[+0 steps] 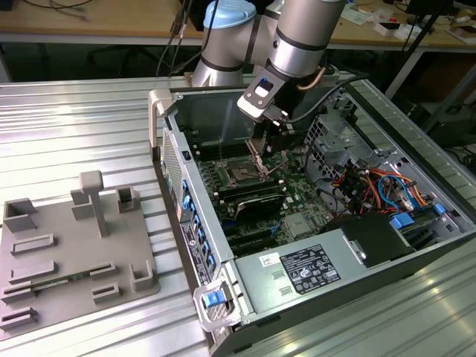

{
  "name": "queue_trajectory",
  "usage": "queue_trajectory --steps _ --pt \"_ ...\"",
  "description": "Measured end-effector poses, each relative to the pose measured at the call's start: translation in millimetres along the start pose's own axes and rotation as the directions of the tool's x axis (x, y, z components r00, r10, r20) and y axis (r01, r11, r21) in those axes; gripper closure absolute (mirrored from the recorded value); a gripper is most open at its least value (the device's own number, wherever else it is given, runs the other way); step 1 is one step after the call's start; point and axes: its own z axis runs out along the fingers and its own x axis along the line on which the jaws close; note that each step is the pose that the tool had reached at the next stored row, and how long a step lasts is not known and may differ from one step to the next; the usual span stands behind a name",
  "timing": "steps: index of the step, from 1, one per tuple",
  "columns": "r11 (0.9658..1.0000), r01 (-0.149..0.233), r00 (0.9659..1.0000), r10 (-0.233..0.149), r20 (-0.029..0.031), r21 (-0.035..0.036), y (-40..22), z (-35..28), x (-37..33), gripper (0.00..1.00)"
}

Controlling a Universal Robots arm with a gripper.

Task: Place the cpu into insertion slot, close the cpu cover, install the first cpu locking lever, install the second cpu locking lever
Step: 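Place the cpu into insertion slot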

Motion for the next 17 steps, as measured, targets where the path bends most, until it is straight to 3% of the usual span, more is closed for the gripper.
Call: queue_trajectory --steps 10,17 --pt "1.0000 0.000 1.0000 0.000 0.0002 0.0001 -0.1 6.6 -0.2 0.45" --pt "1.0000 0.000 1.0000 0.000 -0.0011 0.0002 -0.2 7.5 -0.2 0.45"
